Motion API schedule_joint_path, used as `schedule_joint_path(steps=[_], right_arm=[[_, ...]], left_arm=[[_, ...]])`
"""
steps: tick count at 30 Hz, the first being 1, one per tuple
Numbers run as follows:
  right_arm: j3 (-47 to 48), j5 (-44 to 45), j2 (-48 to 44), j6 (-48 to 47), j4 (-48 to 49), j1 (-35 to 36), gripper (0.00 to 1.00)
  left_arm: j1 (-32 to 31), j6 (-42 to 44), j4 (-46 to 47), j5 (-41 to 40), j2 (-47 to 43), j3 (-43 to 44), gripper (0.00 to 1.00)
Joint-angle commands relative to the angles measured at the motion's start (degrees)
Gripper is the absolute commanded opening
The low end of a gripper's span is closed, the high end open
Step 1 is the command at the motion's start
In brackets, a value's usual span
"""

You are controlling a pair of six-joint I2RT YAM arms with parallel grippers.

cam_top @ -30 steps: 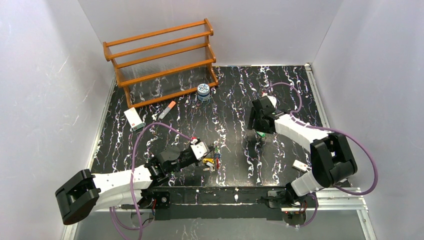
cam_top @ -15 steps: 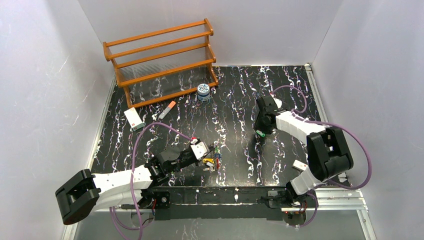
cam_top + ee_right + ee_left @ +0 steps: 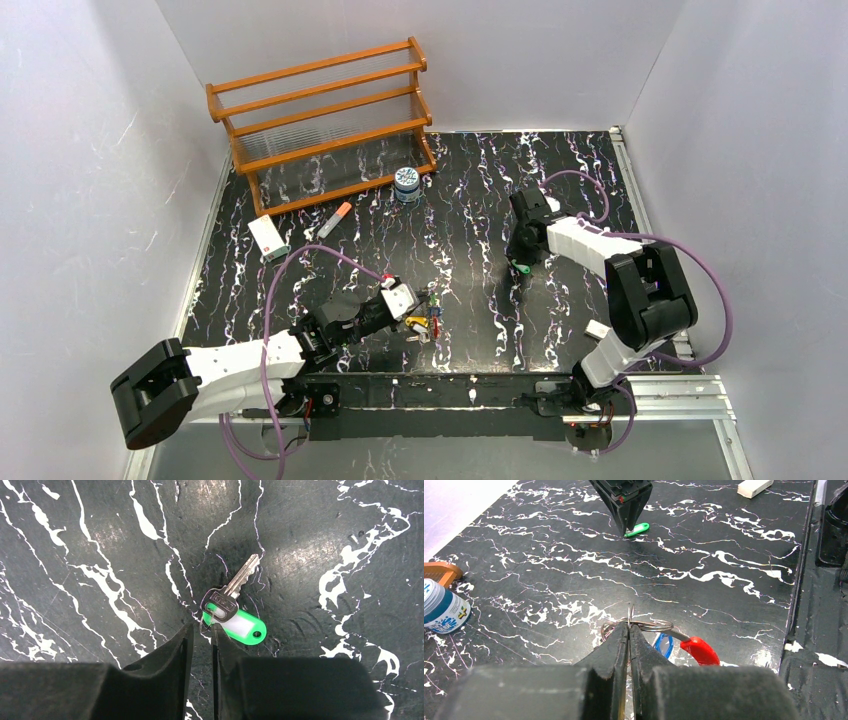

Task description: Put the keys on the keyring

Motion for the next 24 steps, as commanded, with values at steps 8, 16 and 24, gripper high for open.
schedule_joint_path(steps=[8,16,24], right_arm=[[1.52,2.21,-0.1,0.81,0.78,-0.31,0.09],[1.25,3.57,-2.46,-4.35,1.27,-0.31,0.01],[1.36,5.4,-7.1,-17.25,1.77,-0.27,0.01]], left_arm=[[-0.05,-1.15,1.5,0.54,-1.58,-0.51,0.0],[-0.1,-0.78,1.51,0.07,-1.79,-0.58,0.0],[-0.06,-0.83,1.49,0.03,-1.7,-0.45,0.0]])
